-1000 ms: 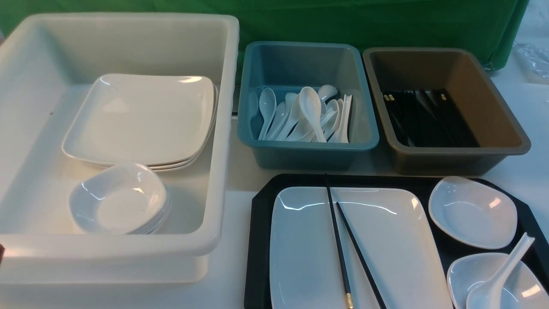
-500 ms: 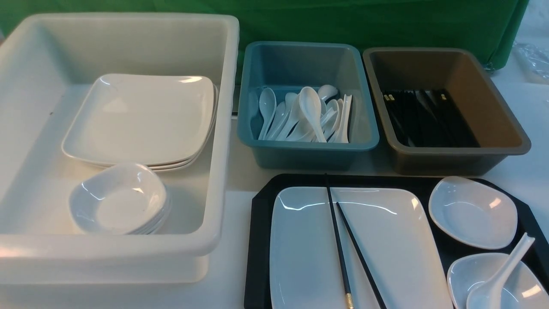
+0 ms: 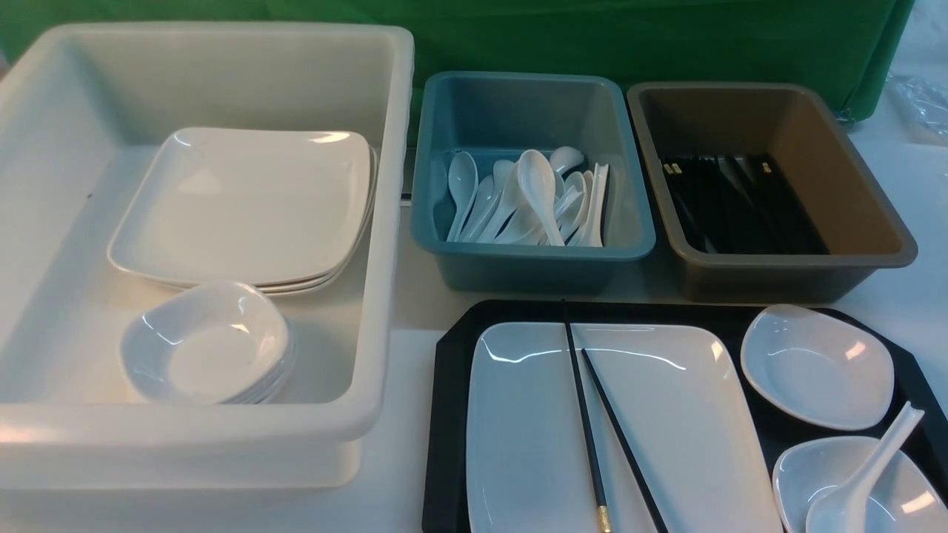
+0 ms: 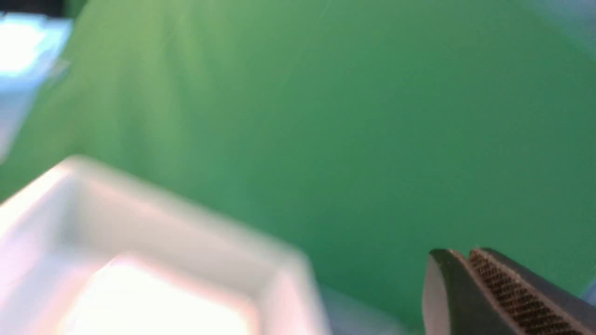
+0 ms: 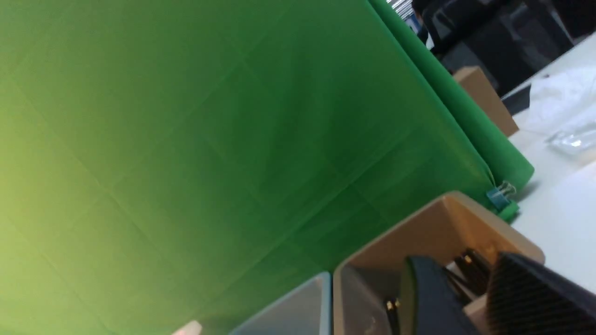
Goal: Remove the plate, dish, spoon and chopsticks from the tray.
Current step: Use the right arm to grab a pair of chopsticks from the plate
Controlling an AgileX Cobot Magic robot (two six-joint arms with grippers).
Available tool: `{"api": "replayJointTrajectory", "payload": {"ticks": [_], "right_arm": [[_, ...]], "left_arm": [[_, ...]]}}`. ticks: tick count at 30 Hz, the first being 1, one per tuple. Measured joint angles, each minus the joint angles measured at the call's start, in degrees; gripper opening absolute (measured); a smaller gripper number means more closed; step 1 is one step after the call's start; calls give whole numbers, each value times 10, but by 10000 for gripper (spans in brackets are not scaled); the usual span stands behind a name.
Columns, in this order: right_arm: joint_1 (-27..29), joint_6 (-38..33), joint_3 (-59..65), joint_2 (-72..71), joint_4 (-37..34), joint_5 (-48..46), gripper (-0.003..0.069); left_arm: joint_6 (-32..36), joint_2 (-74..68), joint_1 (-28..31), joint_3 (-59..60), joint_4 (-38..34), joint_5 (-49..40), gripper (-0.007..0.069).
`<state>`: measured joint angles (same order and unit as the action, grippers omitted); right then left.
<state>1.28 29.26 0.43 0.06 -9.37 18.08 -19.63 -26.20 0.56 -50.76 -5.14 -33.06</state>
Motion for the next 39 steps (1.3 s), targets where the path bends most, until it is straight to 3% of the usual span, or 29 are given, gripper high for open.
{"api": "replayJointTrajectory", "payload": {"ticks": [3,4,7,10,12,16,19,23,26,32,36,39], "right_arm": [[-1,3,-1,0,0,13,230],[-1,3,-2,0,0,10,230],[-21,4,-70,0,2,-121,163],[-57,-74,-180,33,4,-283,62],[-85,-123,-240,74,5,-372,35],[-140,-180,-364,186,5,-536,27],[-175,-194,-419,267,5,-628,27],[-203,-209,-442,337,5,-673,29],[-209,-212,-442,368,5,-679,36],[-209,-227,-443,426,5,-709,38],[-209,-259,-458,496,-42,-716,65],[-217,-289,-478,575,-88,-714,140]], "left_arm": [[116,-107,0,-70,-67,-128,17],[129,-121,0,-74,-77,-133,17],[196,-221,0,-109,-158,-195,17],[247,-299,-10,-125,-219,-213,7],[261,-334,-35,-132,-229,-210,4],[238,-389,-146,-151,-182,-175,2],[151,-432,-265,-173,-85,-163,2],[41,-506,-386,-225,22,-200,1],[30,-575,-453,-284,51,-230,1],[33,-629,-497,-342,56,-241,1],[34,-609,-477,-347,74,-248,5],[33,-584,-448,-343,83,-259,7]]}}
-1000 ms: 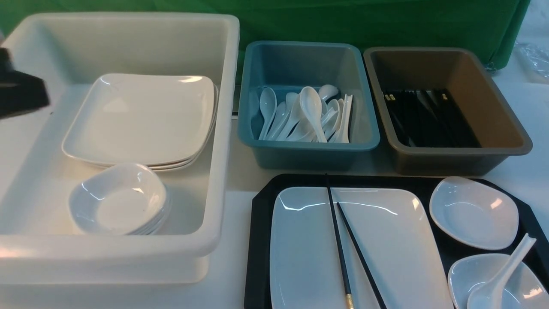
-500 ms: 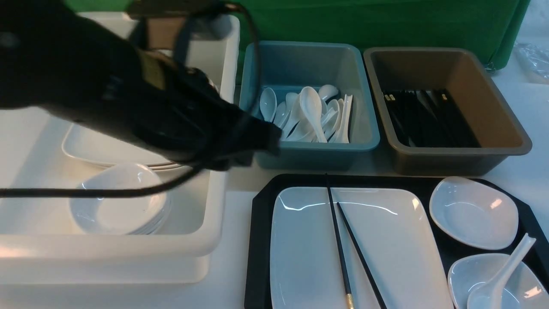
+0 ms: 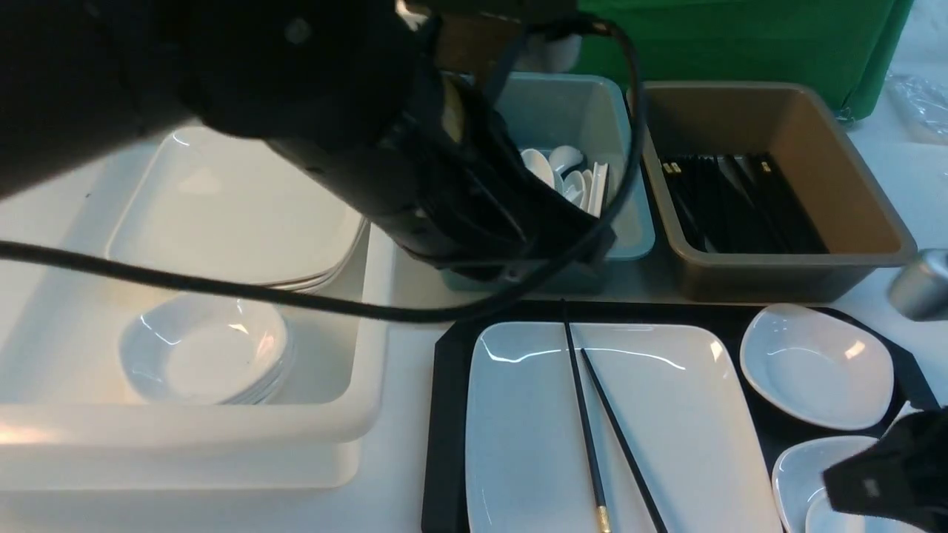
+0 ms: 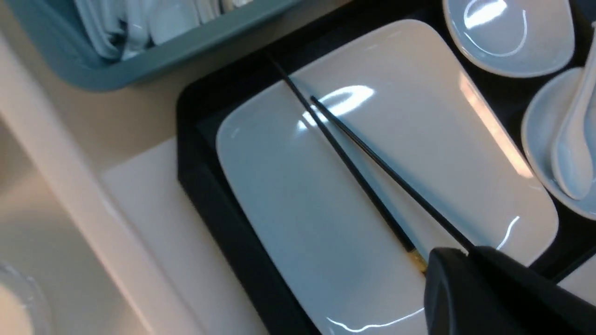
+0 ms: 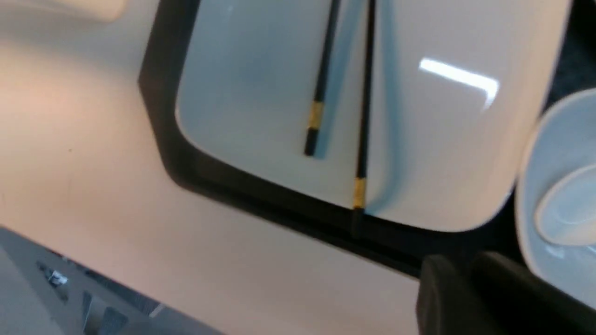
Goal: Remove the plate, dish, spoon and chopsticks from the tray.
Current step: Use the right arm to grab a pair of chopsticks from the plate
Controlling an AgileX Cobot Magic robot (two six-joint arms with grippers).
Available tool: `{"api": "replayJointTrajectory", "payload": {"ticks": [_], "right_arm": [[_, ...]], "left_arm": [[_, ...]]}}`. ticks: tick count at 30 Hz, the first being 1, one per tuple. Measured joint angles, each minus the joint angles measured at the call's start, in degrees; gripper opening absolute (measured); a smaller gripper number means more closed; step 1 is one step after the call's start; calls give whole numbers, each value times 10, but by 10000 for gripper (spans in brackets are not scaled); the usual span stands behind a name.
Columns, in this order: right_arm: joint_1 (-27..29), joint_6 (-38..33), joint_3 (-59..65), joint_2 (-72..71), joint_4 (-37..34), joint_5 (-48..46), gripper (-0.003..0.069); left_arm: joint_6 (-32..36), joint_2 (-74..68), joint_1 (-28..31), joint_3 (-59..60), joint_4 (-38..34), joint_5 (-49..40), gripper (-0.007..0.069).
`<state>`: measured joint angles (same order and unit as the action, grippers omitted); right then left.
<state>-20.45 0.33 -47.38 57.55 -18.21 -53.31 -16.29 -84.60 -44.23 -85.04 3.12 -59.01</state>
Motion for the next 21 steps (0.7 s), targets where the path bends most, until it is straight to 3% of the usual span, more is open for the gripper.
{"api": "replayJointTrajectory", "payload": {"ticks": [5,11,14,21], "right_arm": [[-65,-12,-49,145,6,30,377],[-133,40,-122,304,79,54,549],[-149,71,-161,369,113,56,596],[-168,107,-229,477,133,60,610]], "left_arm": [[-3,79,67,58,3,15,11],[-17,184,108,195,5,76,12],[-17,234,111,265,2,124,12],[1,311,111,382,-2,265,13]]}}
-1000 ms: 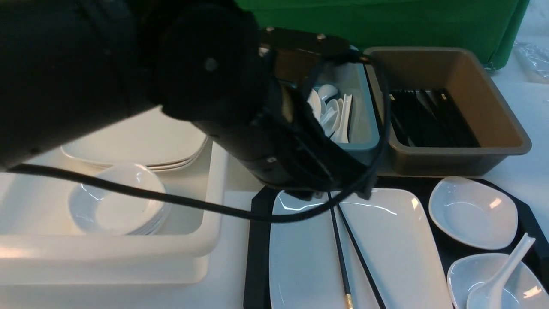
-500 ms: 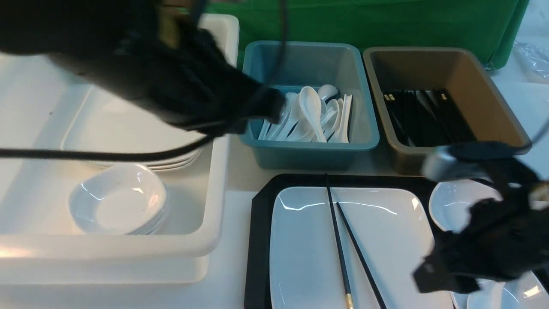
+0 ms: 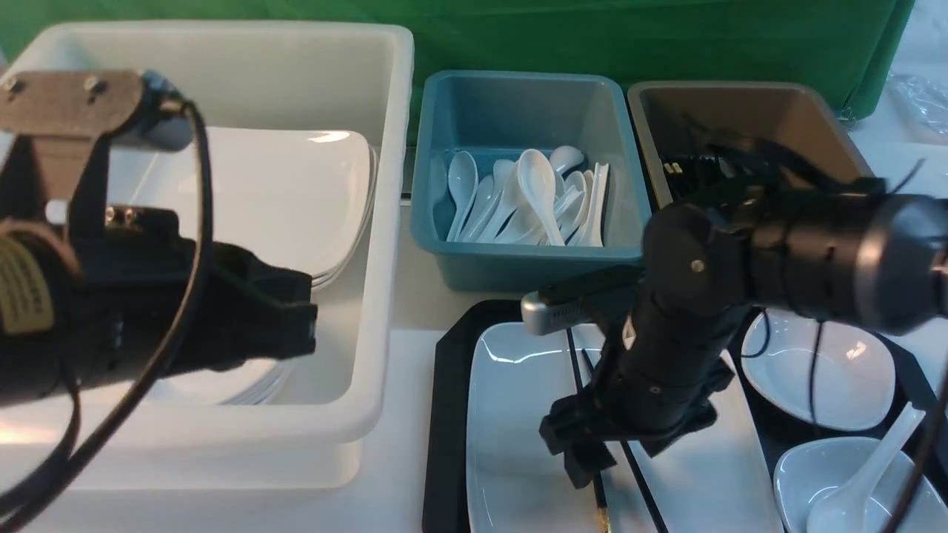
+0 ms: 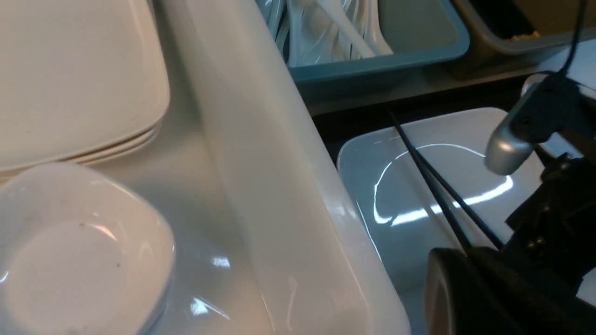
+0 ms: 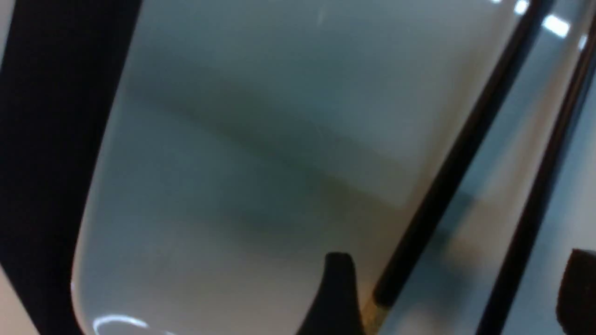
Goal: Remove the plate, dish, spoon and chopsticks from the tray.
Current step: Use the right arm to grab a pair of chopsticks from the plate
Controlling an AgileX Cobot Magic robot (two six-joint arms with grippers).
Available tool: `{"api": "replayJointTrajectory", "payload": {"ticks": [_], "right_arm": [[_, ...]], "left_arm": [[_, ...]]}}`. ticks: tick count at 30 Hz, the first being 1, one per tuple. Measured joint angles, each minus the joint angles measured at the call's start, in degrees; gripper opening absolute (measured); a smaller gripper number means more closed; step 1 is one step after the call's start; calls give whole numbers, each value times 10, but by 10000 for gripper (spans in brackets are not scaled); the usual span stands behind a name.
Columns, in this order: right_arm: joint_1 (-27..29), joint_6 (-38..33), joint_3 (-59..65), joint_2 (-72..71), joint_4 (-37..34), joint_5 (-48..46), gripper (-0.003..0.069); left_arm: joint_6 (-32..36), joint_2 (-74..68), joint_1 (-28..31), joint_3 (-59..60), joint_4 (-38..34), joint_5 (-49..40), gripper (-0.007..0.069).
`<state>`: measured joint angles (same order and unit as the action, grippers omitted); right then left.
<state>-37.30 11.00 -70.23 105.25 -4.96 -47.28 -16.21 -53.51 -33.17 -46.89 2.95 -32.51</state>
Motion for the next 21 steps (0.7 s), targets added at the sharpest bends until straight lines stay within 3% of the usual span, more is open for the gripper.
{"api": "replayJointTrajectory", "payload": {"ticks": [5,9,12,16,17,21], "right_arm": [[-1,22,-3,31,2,3,607],[-1,29,-4,37,3,12,559],[-1,29,-4,38,4,15,452],[-1,25,-4,38,3,15,159],[-1,24,-4,38,3,14,124],[-1,12,-4,38,3,7,129]], "left_arm": [[87,5,0,16,-20,0,13],[103,5,0,17,-25,-13,13],[109,0,0,10,-25,-24,13],[122,-17,0,-13,-29,-31,13],[123,-21,0,-20,-29,-32,13],[126,-39,0,-42,-29,-30,13]]}}
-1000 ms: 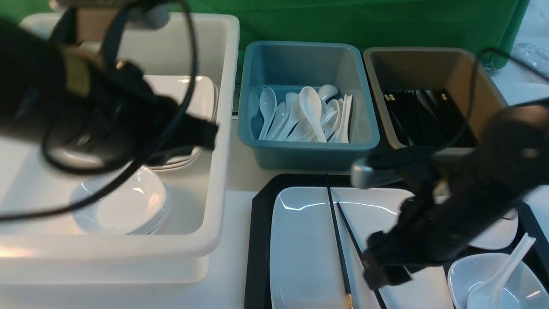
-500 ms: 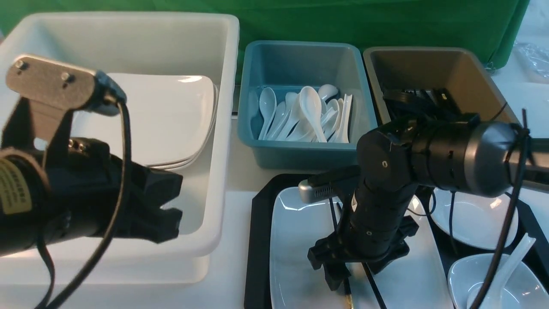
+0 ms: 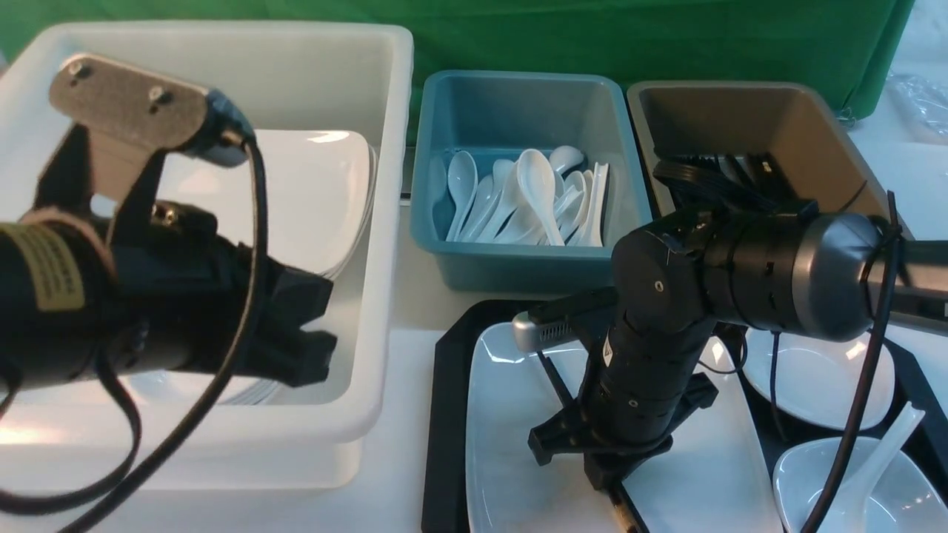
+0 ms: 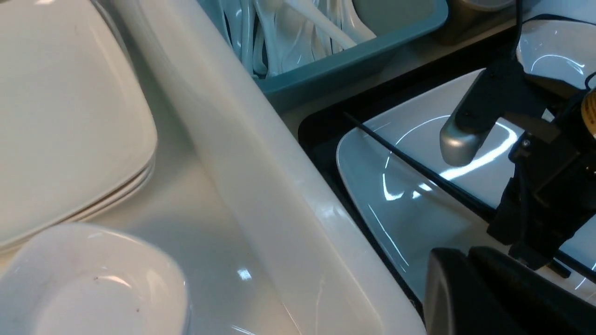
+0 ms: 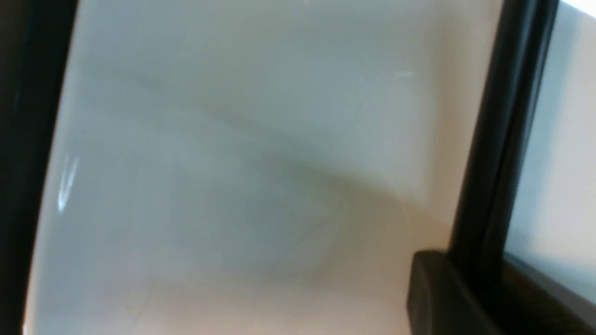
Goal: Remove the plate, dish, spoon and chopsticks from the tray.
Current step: Use the right arm to grab a pair of chopsticks from the plate, then use the right arm to put the chopsticks into the small storage box on the right
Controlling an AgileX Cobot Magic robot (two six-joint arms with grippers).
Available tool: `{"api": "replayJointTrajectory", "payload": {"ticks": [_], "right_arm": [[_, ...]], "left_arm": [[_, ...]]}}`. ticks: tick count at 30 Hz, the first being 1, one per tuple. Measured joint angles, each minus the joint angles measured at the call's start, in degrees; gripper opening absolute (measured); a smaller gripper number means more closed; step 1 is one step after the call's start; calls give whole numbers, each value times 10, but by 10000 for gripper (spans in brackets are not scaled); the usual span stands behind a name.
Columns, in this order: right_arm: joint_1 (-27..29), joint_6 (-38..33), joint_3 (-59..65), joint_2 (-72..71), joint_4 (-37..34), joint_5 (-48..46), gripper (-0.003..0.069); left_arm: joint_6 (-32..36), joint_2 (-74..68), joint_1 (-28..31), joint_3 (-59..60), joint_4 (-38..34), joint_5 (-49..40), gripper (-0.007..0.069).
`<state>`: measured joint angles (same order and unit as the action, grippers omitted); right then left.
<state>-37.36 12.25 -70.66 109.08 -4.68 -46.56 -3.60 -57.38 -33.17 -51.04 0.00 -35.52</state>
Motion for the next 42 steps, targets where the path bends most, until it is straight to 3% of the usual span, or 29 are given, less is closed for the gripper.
{"api": "replayJointTrajectory", "payload": {"ticks": [6,9,24,27,34,37,42], "right_arm": [[0,-45,0,-28,-5,-27,129],[0,-73,0,-65,-19,-56,72],[6,-118,-21,-155,-34,-124,71],[26,-122,-54,-160,-36,-139,71],[128,-143,-164,-163,-37,-139,71],[176,-147,-197,-161,-39,-103,71],[249,-147,-237,-124,-45,35,71]], "left_arm": [[11,-18,0,-4,-5,0,13],[26,-27,0,-12,-13,0,13],[44,-94,0,-100,-20,-5,13],[52,-106,0,-114,-22,-5,13],[98,-178,0,-202,-22,-7,13],[111,-225,0,-272,-28,-36,13],[134,-315,0,-403,-43,-145,13]]}}
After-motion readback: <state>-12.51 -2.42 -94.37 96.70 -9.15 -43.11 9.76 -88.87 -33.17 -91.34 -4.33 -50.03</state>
